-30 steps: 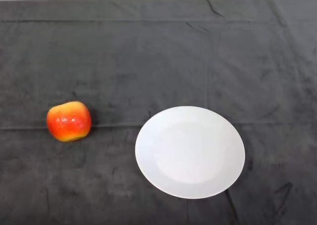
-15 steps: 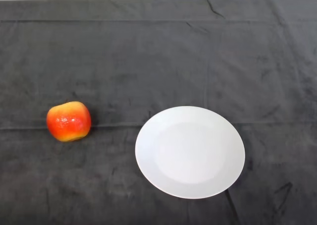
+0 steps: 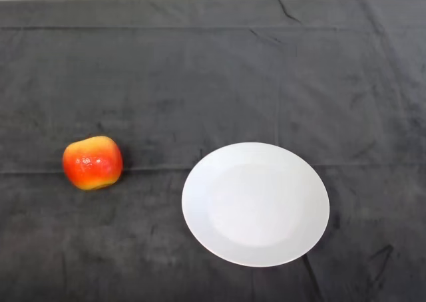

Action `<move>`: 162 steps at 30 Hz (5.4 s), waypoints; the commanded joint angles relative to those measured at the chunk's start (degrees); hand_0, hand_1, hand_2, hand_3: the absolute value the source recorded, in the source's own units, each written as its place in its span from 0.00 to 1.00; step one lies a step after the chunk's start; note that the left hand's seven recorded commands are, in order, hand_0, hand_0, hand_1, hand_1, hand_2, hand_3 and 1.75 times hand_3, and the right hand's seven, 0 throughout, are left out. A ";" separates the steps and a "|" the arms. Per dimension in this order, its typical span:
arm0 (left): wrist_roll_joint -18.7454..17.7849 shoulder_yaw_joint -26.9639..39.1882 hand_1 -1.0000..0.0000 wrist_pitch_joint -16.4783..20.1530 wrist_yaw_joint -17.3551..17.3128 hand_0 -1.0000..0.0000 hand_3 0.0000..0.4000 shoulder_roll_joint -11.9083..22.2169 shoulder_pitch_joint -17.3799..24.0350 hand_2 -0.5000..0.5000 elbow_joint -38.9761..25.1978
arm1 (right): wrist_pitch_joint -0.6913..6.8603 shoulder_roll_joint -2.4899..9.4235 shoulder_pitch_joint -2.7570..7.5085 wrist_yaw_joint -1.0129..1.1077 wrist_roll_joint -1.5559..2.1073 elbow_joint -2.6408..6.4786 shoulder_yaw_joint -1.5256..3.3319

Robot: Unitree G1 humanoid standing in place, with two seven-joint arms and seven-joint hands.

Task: Move the apple to the plate

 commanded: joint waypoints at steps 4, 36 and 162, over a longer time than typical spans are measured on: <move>4.69 -3.30 1.00 -2.13 -0.51 1.00 0.00 -2.67 -3.68 0.50 1.56 | -0.20 -1.47 -1.06 0.51 0.68 0.68 -0.90; 16.20 -14.92 1.00 -0.04 -7.38 1.00 0.00 -10.95 -5.82 0.50 0.93 | -0.22 -1.33 -0.94 0.39 0.70 0.38 -0.91; 28.24 -45.03 0.00 9.39 1.74 0.00 1.00 -17.87 5.55 0.50 -44.35 | -0.29 -0.76 -0.44 -0.19 0.93 -0.86 -0.88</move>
